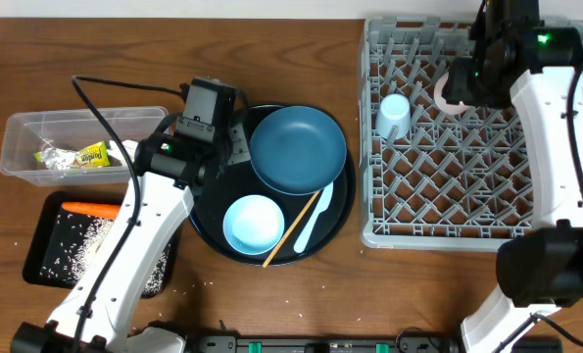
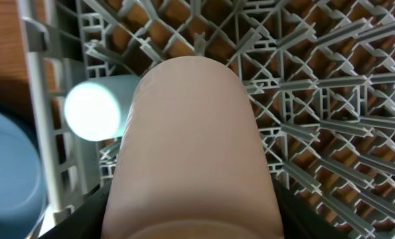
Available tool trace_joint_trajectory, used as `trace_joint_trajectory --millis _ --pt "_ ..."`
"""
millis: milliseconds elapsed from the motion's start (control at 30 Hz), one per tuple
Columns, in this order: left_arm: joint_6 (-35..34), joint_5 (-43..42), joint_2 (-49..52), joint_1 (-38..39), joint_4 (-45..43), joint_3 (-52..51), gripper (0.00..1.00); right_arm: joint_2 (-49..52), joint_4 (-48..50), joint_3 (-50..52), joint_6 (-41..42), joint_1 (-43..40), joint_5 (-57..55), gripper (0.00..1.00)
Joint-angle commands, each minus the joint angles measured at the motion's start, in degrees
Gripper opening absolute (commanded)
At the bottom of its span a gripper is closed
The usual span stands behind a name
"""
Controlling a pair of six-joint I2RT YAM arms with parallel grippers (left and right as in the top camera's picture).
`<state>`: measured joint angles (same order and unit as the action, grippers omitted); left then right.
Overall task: Sort waste into correct bins and load items into the dishwasher rack
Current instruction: 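Carry the pink cup with the right gripper over the rack, then lower the cup upside down into the rack and open the right gripper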
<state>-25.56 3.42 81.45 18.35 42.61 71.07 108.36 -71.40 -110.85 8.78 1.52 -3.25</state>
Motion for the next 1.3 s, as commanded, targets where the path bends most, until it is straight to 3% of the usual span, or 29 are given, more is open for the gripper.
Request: trace_joint_trajectory --millis 0,967,1133,1267 --pt "0.46 2.43 -0.15 0.11 1.51 0.39 0.07 1.99 0.90 0.57 0.39 -1.01 -1.22 0.05" --pt "0.50 2.43 -0.13 0.11 3.23 0.39 0.07 12.13 4.00 0.76 -1.57 -2.73 0.48 0.03" --pt "2.89 2.43 -0.13 0.11 3.21 0.39 0.07 13.16 4.17 0.76 -1.60 -2.73 0.48 0.09" --pt "2.86 2.43 -0.13 0.11 3.19 0.39 0.08 13.18 4.44 0.76 -2.21 -2.73 0.48 0.28"
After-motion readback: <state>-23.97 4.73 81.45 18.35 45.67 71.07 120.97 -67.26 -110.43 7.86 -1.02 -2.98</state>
